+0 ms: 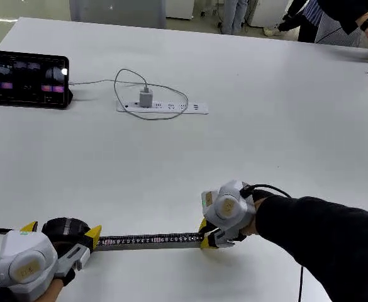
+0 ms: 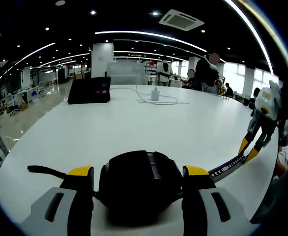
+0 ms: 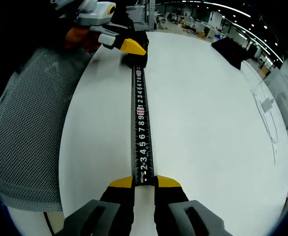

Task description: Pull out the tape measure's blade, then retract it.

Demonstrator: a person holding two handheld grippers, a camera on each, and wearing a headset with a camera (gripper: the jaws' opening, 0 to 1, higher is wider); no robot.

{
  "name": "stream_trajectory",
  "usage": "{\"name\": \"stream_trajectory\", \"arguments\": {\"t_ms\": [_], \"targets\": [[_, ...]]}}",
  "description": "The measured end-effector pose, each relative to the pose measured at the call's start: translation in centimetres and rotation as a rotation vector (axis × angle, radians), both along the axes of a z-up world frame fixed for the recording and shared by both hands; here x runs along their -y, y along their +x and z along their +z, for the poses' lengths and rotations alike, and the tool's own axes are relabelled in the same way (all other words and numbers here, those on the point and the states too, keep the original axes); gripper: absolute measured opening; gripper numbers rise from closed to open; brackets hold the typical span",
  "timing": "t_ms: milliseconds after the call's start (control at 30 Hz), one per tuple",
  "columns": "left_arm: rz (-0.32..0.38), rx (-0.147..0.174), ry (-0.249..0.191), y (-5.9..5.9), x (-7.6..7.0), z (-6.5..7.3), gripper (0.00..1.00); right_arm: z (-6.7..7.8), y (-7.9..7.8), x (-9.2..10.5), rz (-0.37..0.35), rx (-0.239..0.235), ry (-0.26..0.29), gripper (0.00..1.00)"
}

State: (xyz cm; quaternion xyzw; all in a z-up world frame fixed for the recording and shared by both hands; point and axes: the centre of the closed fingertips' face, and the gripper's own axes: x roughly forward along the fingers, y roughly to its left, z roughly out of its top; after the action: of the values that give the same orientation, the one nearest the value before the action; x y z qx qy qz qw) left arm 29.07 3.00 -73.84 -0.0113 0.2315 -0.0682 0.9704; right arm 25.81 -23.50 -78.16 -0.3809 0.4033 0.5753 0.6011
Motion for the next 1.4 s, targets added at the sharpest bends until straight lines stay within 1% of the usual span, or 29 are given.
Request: {"name": "stream_trajectory", "arguments": {"t_ms": [67, 100, 133, 200, 267, 333, 367, 400, 433, 567, 667, 767, 867, 1067, 1400], "targets": [[-0.009, -0.013, -0.003, -0.1, 0.2, -0.1, 0.67, 0.0, -0.1, 0.0, 0.001, 0.005, -0.004, 0.11], [-0.015, -0.013, -0.006, -0.1, 0.4, -0.1, 0.65, 0.0, 0.0, -0.1, 0.0, 0.006, -0.006, 0.11], [-0.014, -0.013, 0.004, -0.1, 0.3, -0.1, 0.64, 0.0, 0.0, 0.0, -0.001, 0.004, -0.007, 0.11], [-0.022, -0.018, -0.001, -0.1, 0.3, -0.2, 0.64, 0.0, 0.0, 0.0, -0.004, 0.0, -0.008, 0.11], [-0.033, -0.023, 0.012, -0.2, 0.3, -0.2, 0.63, 0.0, 0.1, 0.0, -0.005, -0.006, -0.005, 0.11], [-0.037, -0.028, 0.022, -0.2, 0.3, -0.2, 0.63, 0.0, 0.1, 0.0, -0.021, -0.017, -0.001, 0.1], [-0.039, -0.031, 0.037, 0.0, 0.3, -0.3, 0.62, 0.0, 0.1, 0.0, -0.012, -0.015, -0.001, 0.1], [-0.039, -0.031, 0.039, 0.1, 0.4, -0.4, 0.62, 0.0, 0.1, -0.1, 0.007, -0.01, -0.005, 0.1], [-0.04, -0.031, 0.04, 0.1, 0.4, -0.4, 0.62, 0.0, 0.1, -0.1, -0.001, -0.014, -0.005, 0.09], [-0.039, -0.029, 0.034, 0.1, 0.4, -0.4, 0.62, 0.0, 0.1, -0.1, -0.01, -0.025, -0.007, 0.09], [-0.04, -0.028, 0.029, -0.1, 0.3, -0.4, 0.62, 0.0, 0.1, -0.2, 0.005, -0.021, -0.002, 0.09], [-0.04, -0.025, 0.028, -0.1, 0.3, -0.4, 0.62, 0.0, 0.2, -0.3, -0.038, -0.041, 0.012, 0.09], [-0.041, -0.027, 0.03, -0.1, 0.3, -0.3, 0.62, 0.0, 0.2, -0.6, -0.037, -0.045, 0.004, 0.09], [-0.044, -0.027, 0.031, -0.2, 0.3, -0.4, 0.62, 0.0, 0.1, -0.8, -0.008, -0.04, -0.02, 0.1], [-0.042, -0.038, 0.024, -0.4, 0.2, -0.5, 0.62, -0.1, 0.2, -1.3, -0.017, -0.037, -0.019, 0.1]]}}
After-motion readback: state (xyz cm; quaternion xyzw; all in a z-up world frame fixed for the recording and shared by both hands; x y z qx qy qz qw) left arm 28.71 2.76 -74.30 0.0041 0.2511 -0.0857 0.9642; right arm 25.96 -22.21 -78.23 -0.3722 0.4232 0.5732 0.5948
